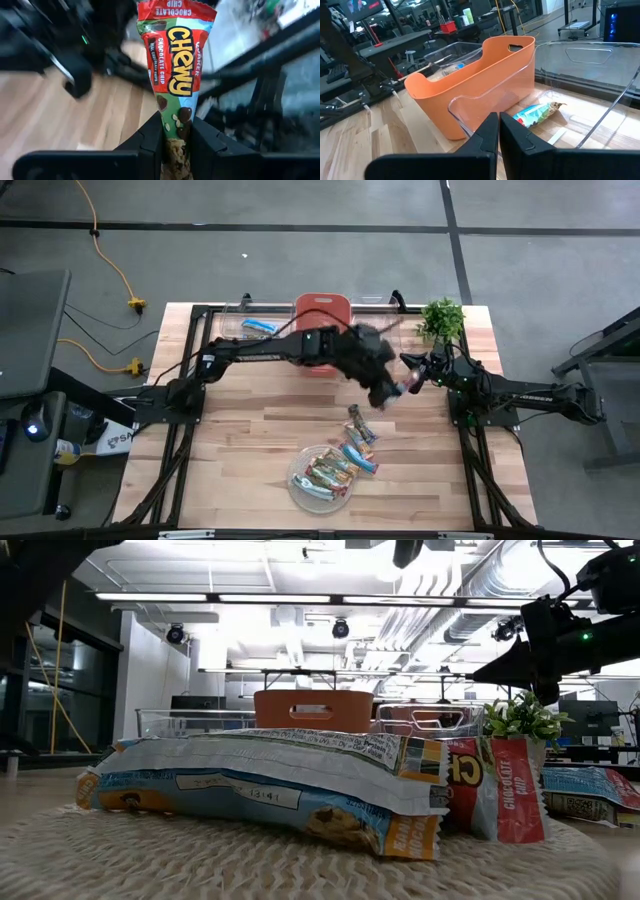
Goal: Pick and place Granola Bars by type
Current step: Put the red granola bar into the right transparent bin
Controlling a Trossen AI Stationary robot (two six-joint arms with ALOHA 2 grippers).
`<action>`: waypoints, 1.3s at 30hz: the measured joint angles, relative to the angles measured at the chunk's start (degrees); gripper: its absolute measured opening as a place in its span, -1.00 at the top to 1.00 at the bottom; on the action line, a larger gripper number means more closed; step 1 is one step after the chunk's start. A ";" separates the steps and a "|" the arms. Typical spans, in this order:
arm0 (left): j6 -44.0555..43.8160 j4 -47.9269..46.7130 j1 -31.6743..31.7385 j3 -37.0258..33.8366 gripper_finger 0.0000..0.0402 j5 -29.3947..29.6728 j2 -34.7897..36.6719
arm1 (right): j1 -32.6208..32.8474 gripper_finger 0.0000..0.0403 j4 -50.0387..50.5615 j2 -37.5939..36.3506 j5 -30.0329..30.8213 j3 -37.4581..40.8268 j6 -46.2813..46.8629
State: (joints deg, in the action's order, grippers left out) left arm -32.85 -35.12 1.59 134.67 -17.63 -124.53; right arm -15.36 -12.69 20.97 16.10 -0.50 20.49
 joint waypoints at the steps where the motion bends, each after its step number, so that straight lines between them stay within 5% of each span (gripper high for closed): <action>1: -0.53 1.24 0.87 0.00 0.68 -0.14 0.00 | 0.01 1.00 0.00 0.00 -0.02 0.01 0.00; 14: -14.59 22.61 11.85 -0.04 0.68 -9.73 -0.74 | -0.01 1.00 -0.02 0.00 0.00 0.01 0.00; 31: -32.94 22.11 20.00 -0.33 0.68 0.00 -9.36 | -0.01 1.00 -0.19 0.00 0.01 0.01 0.00; 39: -34.22 19.28 21.01 -0.11 0.68 6.26 -12.49 | 0.00 1.00 -0.02 0.00 -0.01 0.01 0.00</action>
State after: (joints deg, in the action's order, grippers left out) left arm -67.07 -15.84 22.61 134.56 -11.37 -137.02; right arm -15.36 -12.71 20.97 16.08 -0.50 20.49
